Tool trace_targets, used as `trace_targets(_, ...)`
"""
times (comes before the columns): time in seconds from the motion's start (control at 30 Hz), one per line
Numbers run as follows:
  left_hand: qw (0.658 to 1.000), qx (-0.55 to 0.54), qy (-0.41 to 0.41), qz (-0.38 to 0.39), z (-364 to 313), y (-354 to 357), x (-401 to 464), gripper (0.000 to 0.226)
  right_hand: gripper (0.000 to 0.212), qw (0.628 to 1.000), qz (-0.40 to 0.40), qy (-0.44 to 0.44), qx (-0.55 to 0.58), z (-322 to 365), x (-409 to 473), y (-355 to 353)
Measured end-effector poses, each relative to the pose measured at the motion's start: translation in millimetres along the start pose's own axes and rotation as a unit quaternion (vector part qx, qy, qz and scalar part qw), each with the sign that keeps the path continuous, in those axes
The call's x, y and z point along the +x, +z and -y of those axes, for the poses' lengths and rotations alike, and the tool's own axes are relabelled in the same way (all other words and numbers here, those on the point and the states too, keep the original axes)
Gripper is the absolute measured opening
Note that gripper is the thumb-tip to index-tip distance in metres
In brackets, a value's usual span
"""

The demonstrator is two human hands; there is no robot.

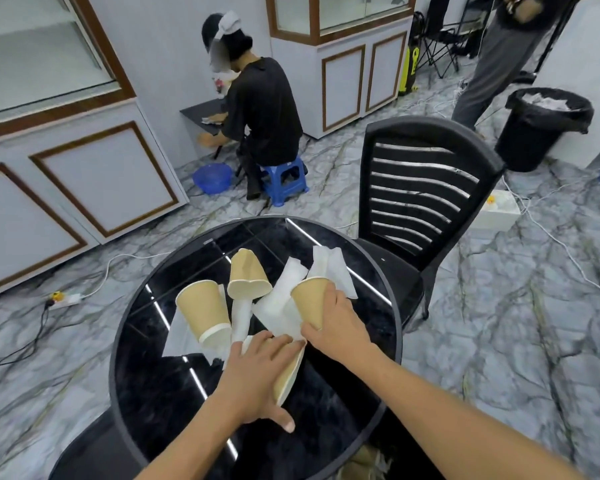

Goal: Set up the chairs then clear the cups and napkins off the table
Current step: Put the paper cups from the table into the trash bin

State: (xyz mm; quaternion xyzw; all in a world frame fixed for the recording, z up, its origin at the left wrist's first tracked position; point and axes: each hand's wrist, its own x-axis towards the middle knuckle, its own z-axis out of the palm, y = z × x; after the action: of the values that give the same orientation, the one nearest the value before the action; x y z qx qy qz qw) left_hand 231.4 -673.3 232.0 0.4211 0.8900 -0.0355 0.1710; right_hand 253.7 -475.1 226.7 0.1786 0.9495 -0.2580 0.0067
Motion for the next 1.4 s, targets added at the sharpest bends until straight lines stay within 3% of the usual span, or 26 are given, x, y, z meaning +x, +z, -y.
trace_targets(0.33,0.993,-0.094,-0.051,-0.057,-19.4,1.5,-23.6,0.132,0.092,0.999,-0.034,-0.033,0.012,-26.2,-41.8,-20.8)
trace_targets(0.87,0.987,-0.120,0.033,-0.104,-183.5,1.5,-54.1,0.130,0.090,0.996,-0.068,0.060,0.020,-150.1,-210.9,-89.1)
trace_targets(1.07,0.989,-0.126,0.054,-0.058,-225.8,44.6,-62.0,0.132,0.095,0.994,-0.038,0.102,0.017,-190.0,-261.1,-59.2)
trace_targets(1.4,0.989,-0.146,-0.006,0.028,-208.8,148.9,-51.6,0.137,0.094,0.991,0.025,0.114,0.064,-221.8,-281.4,46.9)
